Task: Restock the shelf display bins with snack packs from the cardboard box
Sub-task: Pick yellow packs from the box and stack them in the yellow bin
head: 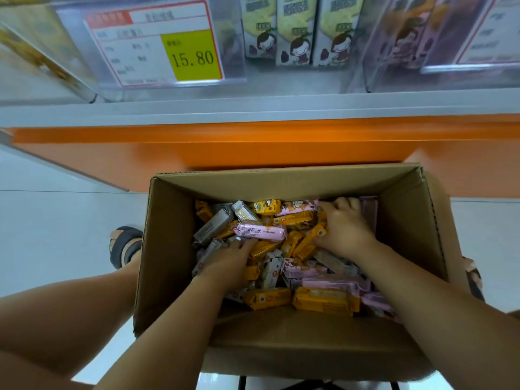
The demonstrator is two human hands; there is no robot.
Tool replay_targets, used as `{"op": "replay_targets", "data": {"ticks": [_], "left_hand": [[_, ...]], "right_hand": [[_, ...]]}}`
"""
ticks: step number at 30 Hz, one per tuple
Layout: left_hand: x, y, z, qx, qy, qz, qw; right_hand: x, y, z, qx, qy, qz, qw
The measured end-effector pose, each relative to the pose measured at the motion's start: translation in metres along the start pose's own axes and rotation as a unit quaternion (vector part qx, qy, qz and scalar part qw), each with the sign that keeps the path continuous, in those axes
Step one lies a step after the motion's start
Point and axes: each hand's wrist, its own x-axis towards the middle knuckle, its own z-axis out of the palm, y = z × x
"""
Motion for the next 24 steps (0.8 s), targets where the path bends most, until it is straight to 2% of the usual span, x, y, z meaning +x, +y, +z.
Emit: {"op": "replay_targets", "data": {"ticks": [4,8,13,16,20,24], "left_hand": [[0.002,0.0,0.001,-0.047,0.002,0.007,0.999],[0.001,-0.001,0.001,-0.063,0.014,0.017,0.998],[-0.002,-0.001,-0.002,-0.088,0.007,0.027,0.996],[-0.002,-0.004,0.0,-0.118,0.001,0.026,0.993],[-0.002,-0.007,-0.001,-0.148,0.019,0.04,0.988],[-0.003,-0.005,-0.008,-0.196,0.036,0.051,0.979]], "right_hand": [[-0.002,0.003,0.0,0.089,-0.071,0.0,0.994],[-0.001,0.01,-0.006,0.055,-0.104,-0.03,0.993],[-0.001,0.005,0.0,0.076,-0.1,-0.053,0.991],[-0.002,0.004,-0.004,0.128,-0.102,-0.06,0.985],[0.0,0.003,-0.01,0.19,-0.084,-0.042,0.977],[-0.003,-0.009,-0.013,0.225,-0.055,-0.063,0.971]]}}
